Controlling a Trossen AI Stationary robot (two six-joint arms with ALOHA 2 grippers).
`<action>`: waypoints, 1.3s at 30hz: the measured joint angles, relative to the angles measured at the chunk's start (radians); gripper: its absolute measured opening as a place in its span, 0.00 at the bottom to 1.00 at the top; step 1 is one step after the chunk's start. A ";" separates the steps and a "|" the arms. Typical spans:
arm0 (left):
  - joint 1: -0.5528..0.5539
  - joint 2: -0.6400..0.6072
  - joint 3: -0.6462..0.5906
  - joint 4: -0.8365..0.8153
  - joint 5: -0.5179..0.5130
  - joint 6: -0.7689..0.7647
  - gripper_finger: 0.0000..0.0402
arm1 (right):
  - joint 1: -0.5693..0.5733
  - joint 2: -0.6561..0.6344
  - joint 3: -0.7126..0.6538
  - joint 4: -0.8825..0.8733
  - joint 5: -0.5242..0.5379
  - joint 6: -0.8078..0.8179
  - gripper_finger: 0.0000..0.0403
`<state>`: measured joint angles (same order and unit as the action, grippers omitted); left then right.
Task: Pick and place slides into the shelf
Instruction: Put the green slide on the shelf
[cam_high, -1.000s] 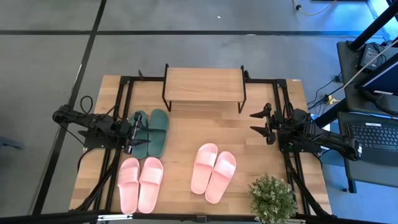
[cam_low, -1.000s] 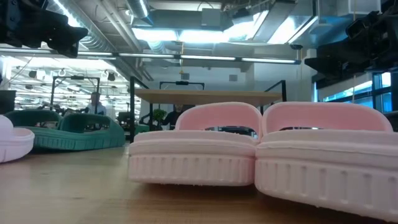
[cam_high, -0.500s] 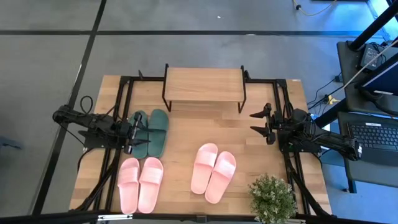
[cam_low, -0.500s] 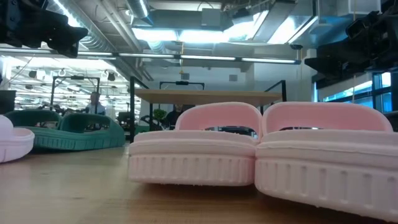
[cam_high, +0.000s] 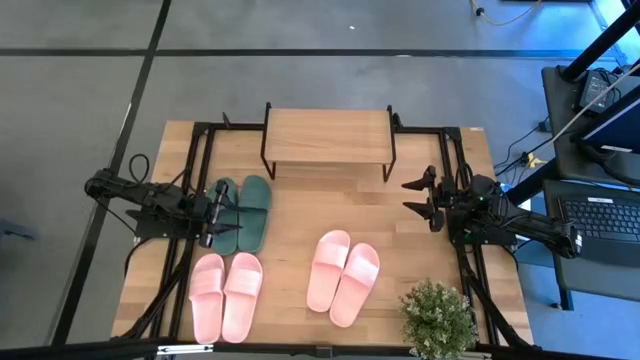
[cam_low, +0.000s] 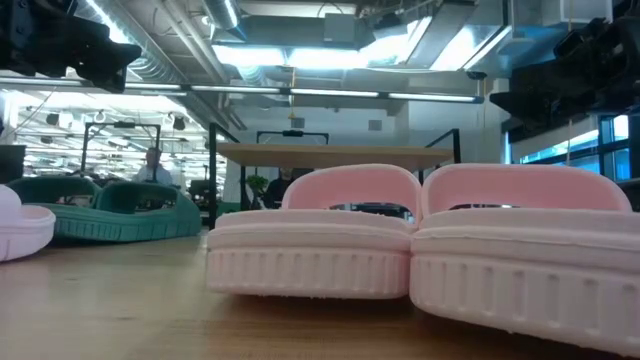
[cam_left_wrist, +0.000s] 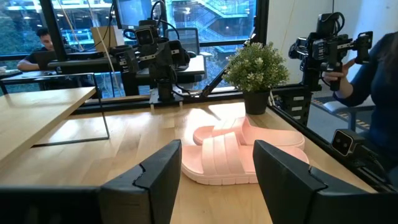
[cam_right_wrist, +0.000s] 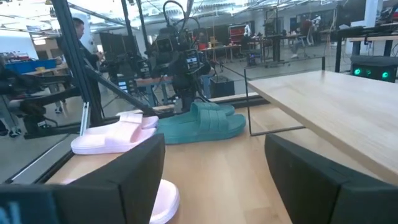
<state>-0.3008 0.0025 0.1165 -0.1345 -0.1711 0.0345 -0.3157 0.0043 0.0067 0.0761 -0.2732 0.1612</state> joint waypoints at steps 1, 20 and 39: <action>0.000 0.000 0.000 0.000 0.000 0.000 0.48 | 0.000 0.000 0.000 0.000 0.000 0.005 0.69; 0.000 0.000 0.000 0.000 0.000 0.003 0.48 | 0.000 0.000 0.000 0.023 0.000 0.126 0.69; 0.000 0.000 0.000 0.000 -0.003 0.158 0.48 | 0.000 0.000 0.000 0.023 0.000 0.126 0.69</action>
<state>-0.3007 0.0028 0.1165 -0.1341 -0.1745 0.1925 -0.3153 0.0040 0.0067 0.0991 -0.2733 0.2871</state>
